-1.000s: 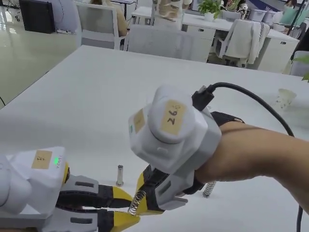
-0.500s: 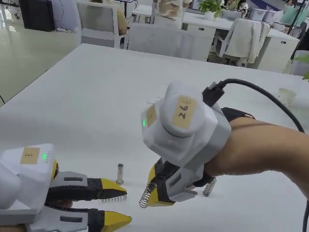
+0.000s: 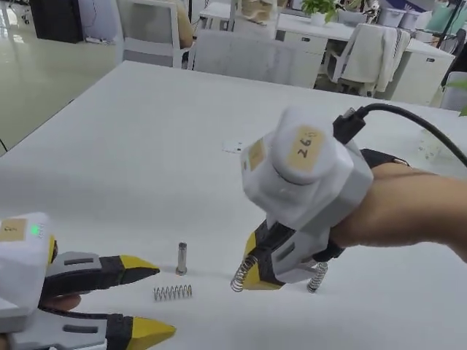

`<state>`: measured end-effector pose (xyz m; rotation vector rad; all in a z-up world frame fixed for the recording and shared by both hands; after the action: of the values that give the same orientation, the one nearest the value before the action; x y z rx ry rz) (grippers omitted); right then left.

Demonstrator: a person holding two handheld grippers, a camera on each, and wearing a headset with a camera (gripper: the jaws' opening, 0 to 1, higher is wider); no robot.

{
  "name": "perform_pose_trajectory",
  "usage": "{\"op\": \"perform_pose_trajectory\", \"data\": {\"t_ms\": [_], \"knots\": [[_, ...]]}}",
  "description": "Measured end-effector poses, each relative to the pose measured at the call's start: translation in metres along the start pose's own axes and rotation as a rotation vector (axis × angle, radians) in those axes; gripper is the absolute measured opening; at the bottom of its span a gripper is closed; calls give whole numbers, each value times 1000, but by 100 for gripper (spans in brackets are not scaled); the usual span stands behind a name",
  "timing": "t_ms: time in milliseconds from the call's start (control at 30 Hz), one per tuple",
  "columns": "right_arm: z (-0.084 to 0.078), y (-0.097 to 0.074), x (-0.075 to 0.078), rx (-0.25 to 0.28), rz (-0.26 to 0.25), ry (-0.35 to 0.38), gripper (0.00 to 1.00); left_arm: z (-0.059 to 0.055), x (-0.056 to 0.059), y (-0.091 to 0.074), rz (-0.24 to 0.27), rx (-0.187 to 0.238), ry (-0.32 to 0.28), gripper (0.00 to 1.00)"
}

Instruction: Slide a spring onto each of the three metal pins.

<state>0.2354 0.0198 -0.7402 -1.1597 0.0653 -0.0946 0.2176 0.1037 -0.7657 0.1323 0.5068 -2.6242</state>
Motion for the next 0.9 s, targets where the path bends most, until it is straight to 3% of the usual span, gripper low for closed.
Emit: {"op": "perform_pose_trajectory", "data": {"t_ms": [333, 633, 900], "knots": [[-14, -11, 23, -14, -48, 54, 8, -7, -12, -8, 62, -9, -36, 54], [-16, -19, 46, -7, -92, 87, 8, -10, -17, -9, 86, -12, -49, 62], [-16, -10, 65, -32, -124, 85, 8, -9, -17, -9, 83, -9, -58, 67]]}}
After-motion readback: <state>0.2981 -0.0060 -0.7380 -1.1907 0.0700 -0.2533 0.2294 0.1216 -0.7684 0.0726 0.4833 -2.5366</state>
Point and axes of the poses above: the centre of the closed fingertips' face, and the gripper's own axes: y roughly forward along the fingers, x roughly to its right, z roughly out of its top, the point moved 1 cm from there along -y, roughly backward along the fingers, and after that the axes turned 15 degrees about y, right-handed, at the moved point
